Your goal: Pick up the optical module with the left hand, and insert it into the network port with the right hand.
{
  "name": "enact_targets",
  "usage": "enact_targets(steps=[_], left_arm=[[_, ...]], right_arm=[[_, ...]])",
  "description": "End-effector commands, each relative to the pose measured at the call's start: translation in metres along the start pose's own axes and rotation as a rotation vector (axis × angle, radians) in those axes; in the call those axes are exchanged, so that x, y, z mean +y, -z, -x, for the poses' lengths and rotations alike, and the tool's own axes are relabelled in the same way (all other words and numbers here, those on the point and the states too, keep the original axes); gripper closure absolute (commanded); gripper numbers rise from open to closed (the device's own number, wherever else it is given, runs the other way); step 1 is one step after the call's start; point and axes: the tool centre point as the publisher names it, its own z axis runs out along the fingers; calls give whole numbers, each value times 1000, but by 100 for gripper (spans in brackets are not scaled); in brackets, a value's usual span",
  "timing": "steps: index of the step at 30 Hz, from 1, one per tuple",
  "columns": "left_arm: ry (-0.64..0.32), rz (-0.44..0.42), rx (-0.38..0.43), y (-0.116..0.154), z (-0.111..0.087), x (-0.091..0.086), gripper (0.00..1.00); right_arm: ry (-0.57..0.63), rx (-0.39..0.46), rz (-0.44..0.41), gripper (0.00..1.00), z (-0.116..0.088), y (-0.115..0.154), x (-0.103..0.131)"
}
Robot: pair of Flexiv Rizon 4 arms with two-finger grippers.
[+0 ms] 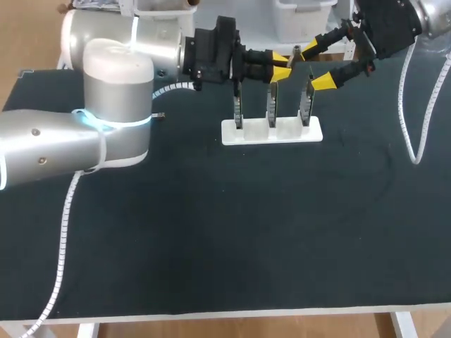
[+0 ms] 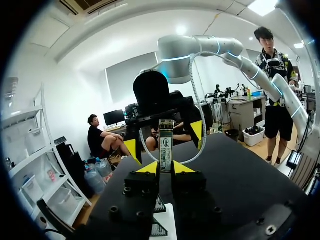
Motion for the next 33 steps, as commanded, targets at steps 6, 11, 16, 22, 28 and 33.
enact_targets(steps=[6, 11, 16, 22, 28, 33], left_arm=[[-18, -23, -14, -5, -2, 10, 100], [-17, -28, -32, -9, -3, 10, 100], [-28, -54, -42, -12, 0, 10, 100], [-21, -62, -36, -12, 1, 10, 100], [-21, -62, -36, -12, 1, 10, 100], [-21, -62, -36, -12, 1, 10, 100]], right_arm=[[0, 1, -3, 0, 0, 0, 1], [0, 1, -3, 0, 0, 0, 1], [0, 1, -3, 0, 0, 0, 1], [0, 1, -3, 0, 0, 0, 1], [0, 1, -3, 0, 0, 0, 1], [0, 1, -3, 0, 0, 0, 1]])
